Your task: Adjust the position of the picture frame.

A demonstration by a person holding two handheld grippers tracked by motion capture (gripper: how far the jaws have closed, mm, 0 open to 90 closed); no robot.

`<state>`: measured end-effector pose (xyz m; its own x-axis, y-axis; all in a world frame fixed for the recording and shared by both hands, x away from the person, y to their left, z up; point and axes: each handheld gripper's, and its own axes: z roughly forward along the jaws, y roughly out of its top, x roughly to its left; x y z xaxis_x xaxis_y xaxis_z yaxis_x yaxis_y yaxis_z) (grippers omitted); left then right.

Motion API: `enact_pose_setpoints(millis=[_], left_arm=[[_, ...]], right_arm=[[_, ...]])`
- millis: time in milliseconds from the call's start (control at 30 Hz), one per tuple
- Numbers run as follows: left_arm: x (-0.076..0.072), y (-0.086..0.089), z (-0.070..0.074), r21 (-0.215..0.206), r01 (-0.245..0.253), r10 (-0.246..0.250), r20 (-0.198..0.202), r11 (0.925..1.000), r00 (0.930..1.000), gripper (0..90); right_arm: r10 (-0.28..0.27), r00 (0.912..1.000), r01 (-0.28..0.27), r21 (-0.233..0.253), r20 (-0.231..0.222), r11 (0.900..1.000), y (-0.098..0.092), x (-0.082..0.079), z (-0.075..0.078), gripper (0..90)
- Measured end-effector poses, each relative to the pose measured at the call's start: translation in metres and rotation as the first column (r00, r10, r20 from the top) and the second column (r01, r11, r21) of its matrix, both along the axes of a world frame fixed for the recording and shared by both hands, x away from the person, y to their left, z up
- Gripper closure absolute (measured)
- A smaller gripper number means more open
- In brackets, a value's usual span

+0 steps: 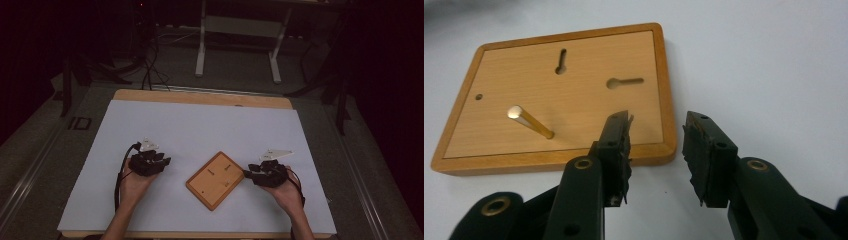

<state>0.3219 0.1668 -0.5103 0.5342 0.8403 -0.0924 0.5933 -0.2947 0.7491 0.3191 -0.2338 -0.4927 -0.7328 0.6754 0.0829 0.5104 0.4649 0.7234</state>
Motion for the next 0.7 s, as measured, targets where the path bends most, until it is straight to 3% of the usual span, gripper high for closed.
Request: enact_pose_setpoints(millis=[700], left_arm=[[0.002, -0.004, -0.003, 0.024, 0.017, -0.017, -0.018, 0.9996, 0.9997, 64.1]], right_arm=[[0.089, 0.9961, -0.089, 0.040, 0.004, 0.995, 0.026, -0.010, 0.008, 62.8]])
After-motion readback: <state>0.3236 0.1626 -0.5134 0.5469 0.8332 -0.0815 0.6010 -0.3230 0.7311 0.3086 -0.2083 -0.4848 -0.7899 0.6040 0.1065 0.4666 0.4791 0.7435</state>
